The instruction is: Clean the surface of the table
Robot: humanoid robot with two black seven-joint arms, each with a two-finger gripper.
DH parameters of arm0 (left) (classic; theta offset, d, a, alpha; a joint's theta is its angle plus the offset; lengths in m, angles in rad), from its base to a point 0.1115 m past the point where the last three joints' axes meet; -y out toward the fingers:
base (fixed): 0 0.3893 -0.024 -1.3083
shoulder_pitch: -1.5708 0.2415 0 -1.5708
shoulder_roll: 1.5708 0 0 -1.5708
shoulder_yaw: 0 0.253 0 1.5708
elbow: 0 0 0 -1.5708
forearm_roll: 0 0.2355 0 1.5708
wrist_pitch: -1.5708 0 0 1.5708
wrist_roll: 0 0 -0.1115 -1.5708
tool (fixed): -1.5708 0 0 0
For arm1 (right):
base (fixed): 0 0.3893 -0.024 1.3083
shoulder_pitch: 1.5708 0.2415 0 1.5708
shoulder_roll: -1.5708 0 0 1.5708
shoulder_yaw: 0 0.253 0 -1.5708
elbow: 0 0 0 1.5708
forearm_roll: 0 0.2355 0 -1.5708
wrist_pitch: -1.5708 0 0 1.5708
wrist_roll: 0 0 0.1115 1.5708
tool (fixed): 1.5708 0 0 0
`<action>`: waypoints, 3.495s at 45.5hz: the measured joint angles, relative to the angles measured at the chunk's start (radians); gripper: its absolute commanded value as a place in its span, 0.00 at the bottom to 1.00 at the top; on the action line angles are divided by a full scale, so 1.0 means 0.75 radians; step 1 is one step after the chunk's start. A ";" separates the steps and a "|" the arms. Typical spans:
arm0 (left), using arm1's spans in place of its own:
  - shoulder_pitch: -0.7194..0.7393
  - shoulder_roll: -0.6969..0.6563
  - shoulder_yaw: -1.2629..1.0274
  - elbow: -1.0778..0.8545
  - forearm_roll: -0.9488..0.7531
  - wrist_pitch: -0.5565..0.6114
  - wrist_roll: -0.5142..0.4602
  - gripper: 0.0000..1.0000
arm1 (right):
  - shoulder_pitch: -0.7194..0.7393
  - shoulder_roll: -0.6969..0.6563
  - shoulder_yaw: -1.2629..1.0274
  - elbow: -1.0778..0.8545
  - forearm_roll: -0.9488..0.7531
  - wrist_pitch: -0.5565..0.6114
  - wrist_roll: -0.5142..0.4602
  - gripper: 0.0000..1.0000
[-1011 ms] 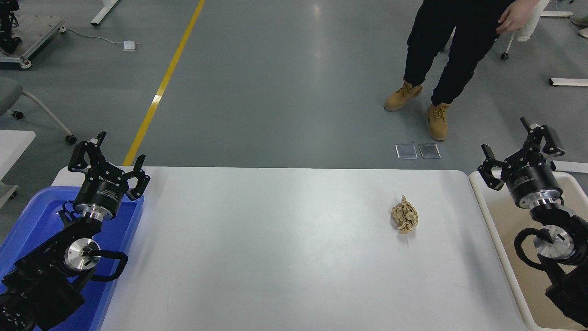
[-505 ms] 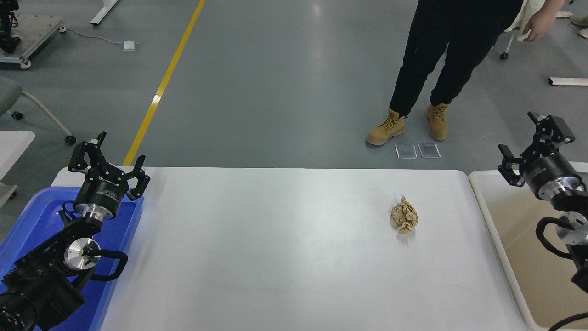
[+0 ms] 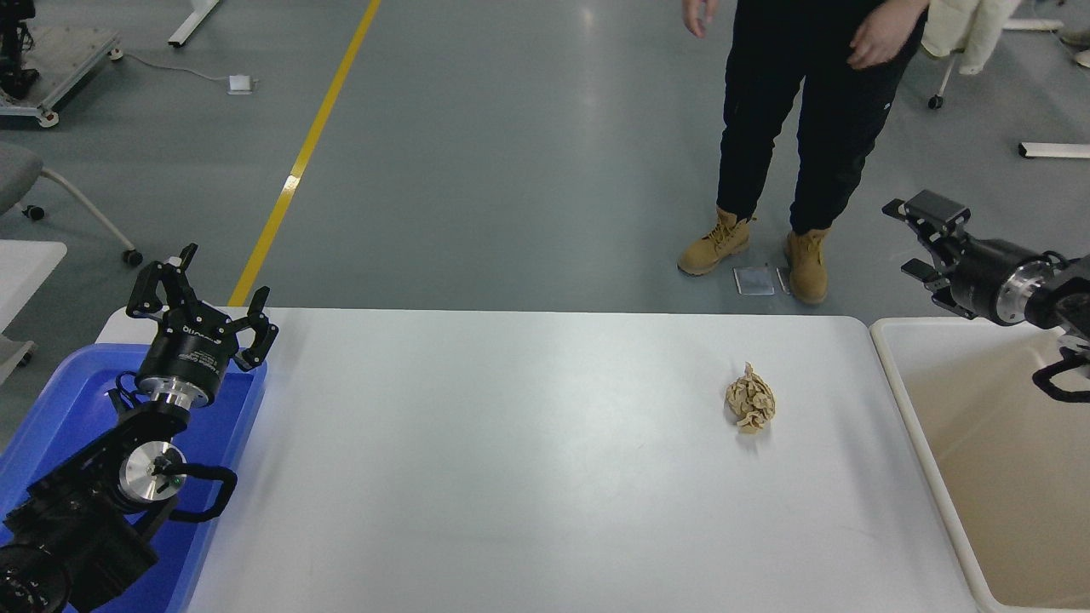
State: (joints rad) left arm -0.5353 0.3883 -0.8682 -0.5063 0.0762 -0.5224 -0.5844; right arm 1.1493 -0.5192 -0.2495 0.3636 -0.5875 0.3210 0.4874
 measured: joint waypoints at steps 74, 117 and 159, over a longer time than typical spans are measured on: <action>0.000 0.000 0.000 0.000 0.000 0.000 0.000 1.00 | -0.203 0.437 -0.600 -0.145 -0.479 -0.321 0.086 0.99; 0.000 0.000 0.000 0.000 0.000 0.000 0.000 1.00 | -0.332 0.474 -0.590 -0.184 -0.210 -0.492 0.094 0.32; 0.000 0.000 0.000 0.000 0.000 0.000 0.000 1.00 | -0.315 0.443 -0.507 -0.221 0.004 -0.524 0.172 0.00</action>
State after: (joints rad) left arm -0.5354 0.3882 -0.8682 -0.5063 0.0758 -0.5223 -0.5845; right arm 0.9129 -0.1870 -0.6301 0.1979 -0.5844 -0.0717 0.6162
